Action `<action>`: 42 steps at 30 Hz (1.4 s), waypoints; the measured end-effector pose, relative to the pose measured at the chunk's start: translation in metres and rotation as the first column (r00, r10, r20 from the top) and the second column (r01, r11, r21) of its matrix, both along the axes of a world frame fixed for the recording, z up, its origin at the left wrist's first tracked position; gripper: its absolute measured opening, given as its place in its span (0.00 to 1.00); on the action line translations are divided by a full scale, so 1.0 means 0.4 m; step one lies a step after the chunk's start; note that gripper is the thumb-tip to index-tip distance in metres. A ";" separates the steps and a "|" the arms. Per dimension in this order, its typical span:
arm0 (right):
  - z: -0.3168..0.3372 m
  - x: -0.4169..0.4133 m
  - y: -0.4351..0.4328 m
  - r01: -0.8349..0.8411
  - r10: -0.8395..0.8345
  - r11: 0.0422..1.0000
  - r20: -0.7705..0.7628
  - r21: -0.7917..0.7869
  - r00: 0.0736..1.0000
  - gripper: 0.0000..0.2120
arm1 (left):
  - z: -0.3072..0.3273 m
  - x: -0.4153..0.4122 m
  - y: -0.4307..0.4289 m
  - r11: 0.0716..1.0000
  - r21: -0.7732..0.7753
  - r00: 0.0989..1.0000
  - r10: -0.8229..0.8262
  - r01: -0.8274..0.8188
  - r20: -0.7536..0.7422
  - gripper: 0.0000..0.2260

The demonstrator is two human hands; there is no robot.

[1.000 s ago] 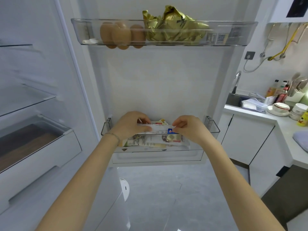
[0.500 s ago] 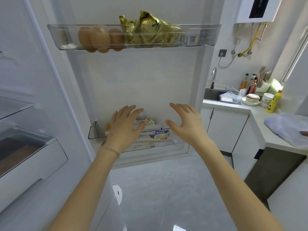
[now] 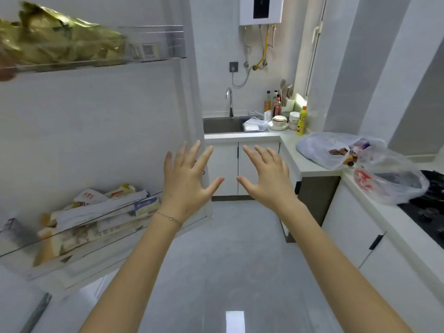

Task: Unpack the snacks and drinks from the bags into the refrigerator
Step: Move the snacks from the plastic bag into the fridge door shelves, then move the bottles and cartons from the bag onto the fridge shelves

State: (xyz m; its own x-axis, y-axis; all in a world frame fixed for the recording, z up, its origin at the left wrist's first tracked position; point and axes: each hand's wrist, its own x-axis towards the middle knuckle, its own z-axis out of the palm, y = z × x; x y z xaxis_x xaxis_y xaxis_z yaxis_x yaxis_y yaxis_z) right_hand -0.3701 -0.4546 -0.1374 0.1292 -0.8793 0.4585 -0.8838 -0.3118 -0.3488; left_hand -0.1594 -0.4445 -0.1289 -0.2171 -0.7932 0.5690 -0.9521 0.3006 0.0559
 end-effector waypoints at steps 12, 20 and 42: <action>-0.035 -0.492 -0.097 0.250 -0.250 0.968 -0.012 0.032 0.968 0.35 | -0.081 -0.519 -0.239 0.974 0.014 0.974 -0.225 0.226 -0.024 0.33; -0.074 -0.745 -0.143 0.390 -0.389 0.917 -0.032 0.089 0.921 0.34 | -0.138 -0.793 -0.348 0.934 0.076 0.937 -0.346 0.348 -0.037 0.33; -0.131 -1.088 -0.614 0.626 -0.640 0.750 -0.005 0.214 0.768 0.34 | -0.182 -1.200 -1.002 0.797 0.092 0.801 -0.599 0.597 -0.006 0.32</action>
State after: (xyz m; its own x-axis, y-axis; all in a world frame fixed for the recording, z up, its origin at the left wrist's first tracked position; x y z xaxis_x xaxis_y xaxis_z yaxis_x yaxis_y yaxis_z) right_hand -0.8054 -0.7001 -0.1898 -0.5122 -0.8188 0.2591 -0.8279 0.3905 -0.4027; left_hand -0.6393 -0.8453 -0.2017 -0.6760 -0.5463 0.4946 -0.5858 0.8056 0.0892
